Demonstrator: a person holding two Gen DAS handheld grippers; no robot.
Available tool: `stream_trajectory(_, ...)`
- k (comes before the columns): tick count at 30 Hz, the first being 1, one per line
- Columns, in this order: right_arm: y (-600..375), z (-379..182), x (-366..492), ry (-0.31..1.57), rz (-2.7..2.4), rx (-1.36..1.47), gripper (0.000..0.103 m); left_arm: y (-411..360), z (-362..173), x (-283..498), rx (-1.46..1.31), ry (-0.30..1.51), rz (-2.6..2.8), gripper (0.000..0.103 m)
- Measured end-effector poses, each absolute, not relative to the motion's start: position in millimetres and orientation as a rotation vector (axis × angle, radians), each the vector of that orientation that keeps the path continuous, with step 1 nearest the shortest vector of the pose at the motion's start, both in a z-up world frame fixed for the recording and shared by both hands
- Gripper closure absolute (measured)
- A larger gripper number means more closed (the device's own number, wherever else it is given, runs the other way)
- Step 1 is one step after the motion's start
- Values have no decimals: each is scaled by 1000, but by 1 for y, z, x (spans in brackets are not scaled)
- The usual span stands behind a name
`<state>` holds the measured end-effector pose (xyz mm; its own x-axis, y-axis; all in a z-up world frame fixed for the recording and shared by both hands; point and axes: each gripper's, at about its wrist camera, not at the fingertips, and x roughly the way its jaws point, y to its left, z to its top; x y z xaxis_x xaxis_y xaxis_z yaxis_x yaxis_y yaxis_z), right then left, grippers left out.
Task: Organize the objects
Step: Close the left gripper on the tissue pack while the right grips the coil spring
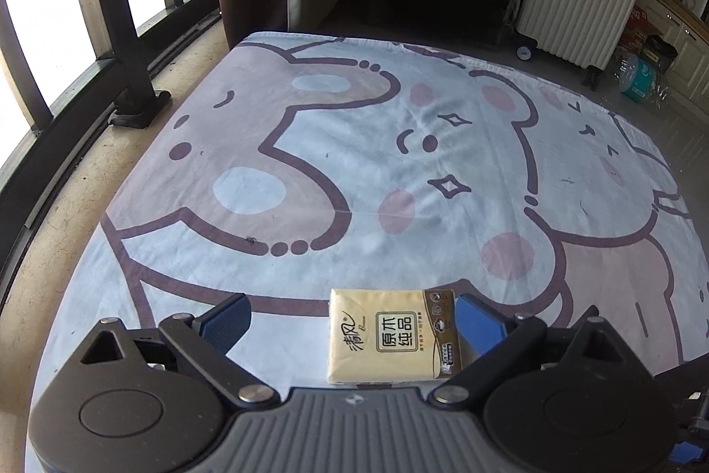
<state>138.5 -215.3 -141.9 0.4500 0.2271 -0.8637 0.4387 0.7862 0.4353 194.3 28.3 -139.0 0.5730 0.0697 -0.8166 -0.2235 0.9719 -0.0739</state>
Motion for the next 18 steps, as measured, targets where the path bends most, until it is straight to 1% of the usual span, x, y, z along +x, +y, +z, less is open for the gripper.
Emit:
stream_trajectory(7, -226, -164, 141, 1116, -131, 818, 55, 21, -157, 203, -167, 982, 172, 5)
stream_trajectory(11, -225, -163, 143, 1089, -88, 822, 69, 23, -160, 206, -181, 984, 182, 5)
stream_trajectory(13, -222, -158, 144, 1067, -60, 776, 78, 24, -162, 206, -200, 987, 187, 5)
stream_trajectory(14, -221, -154, 145, 1050, -41, 750, 81, 25, -162, 206, -209, 990, 188, 5)
stream_trajectory(16, -217, -147, 147, 1046, -24, 683, 83, 26, -164, 207, -224, 994, 190, 5)
stream_trajectory(18, -212, -138, 146, 1027, -4, 589, 88, 25, -164, 207, -233, 996, 191, 5)
